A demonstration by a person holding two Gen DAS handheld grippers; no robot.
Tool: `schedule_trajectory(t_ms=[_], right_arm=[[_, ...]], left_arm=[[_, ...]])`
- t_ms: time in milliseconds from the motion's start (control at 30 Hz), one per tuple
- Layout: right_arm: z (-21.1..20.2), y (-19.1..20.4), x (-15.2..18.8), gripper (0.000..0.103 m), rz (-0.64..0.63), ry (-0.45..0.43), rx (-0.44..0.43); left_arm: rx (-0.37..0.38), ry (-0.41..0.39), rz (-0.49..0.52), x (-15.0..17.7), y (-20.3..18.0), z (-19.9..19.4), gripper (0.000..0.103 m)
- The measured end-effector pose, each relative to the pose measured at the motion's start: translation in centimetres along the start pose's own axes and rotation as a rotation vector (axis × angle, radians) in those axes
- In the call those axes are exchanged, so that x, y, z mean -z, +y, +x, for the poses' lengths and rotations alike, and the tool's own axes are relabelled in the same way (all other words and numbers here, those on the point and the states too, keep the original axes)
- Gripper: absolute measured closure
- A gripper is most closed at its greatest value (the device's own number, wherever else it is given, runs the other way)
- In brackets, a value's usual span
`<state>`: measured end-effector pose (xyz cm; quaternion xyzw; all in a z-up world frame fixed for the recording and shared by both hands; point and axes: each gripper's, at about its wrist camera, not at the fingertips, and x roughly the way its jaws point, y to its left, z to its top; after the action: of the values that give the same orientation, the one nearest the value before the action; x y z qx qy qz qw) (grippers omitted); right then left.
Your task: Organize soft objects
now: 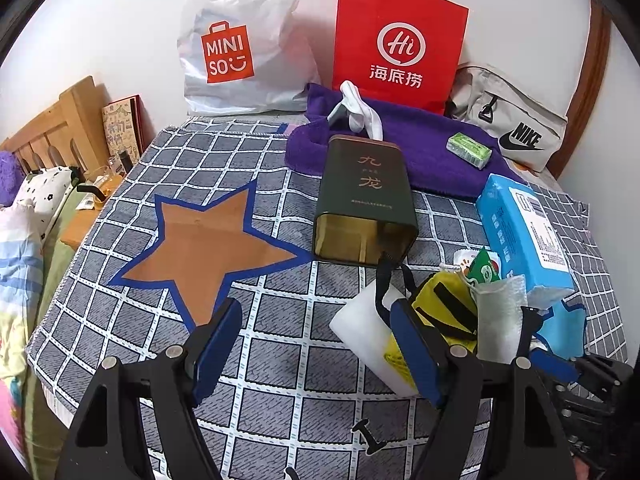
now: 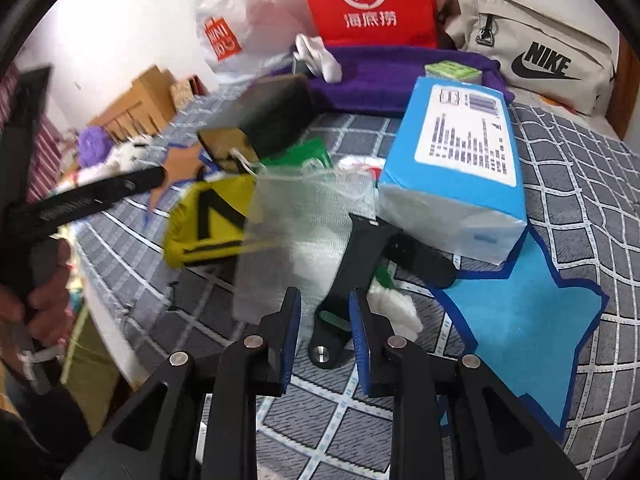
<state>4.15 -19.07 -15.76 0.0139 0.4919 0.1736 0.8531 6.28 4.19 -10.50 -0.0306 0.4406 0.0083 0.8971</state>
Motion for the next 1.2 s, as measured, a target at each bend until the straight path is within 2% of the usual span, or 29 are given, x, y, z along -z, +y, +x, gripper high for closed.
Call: schedule_trajectory(t_ms=[167, 267, 400, 567, 633, 667, 700, 867, 1033, 1200], right_arm=[[0.2, -0.3, -0.1, 0.076, 0.021, 0.002, 0.007], [0.3, -0.1, -0.4, 0.065, 0.012, 0.003, 0.023], [-0.1, 0.1, -0.9, 0.065, 0.007, -0.017, 0.060], [0.6, -0.5, -1.0, 0.065, 0.021, -0.007, 0.061], [0.7, -0.4, -1.0, 0.065, 0.015, -0.013, 0.057], [0.8, -0.4, -1.1, 0.070, 0.009, -0.019, 0.061], [0.8, -0.4, -1.1, 0.081, 0.008, -0.019, 0.065], [-0.3, -1.1, -1.2, 0.081, 0.027, -0.056, 0.004], [-2.0, -2.0, -0.9, 0.081, 0.045, -0.071, -0.012], [-3.8, -3.4, -0.1, 0.081, 0.051, -0.069, 0.019]], left_arm=[[0.021, 0.005, -0.008, 0.1, 0.4, 0.1, 0.028], [0.028, 0.010, -0.003, 0.2, 0.4, 0.3, 0.028], [0.035, 0.010, 0.006, 0.3, 0.3, 0.2, 0.028], [0.043, 0.010, 0.000, 0.4, 0.5, 0.2, 0.028], [0.045, 0.010, -0.001, 0.4, 0.5, 0.2, 0.028], [0.044, 0.011, 0.001, 0.4, 0.5, 0.2, 0.028], [0.042, 0.012, 0.002, 0.4, 0.5, 0.2, 0.028], [0.042, 0.013, -0.001, 0.4, 0.6, 0.1, 0.028], [0.059, 0.007, 0.002, 0.4, 0.6, -0.3, 0.028], [0.085, 0.015, 0.010, 0.4, 0.4, -0.5, 0.028]])
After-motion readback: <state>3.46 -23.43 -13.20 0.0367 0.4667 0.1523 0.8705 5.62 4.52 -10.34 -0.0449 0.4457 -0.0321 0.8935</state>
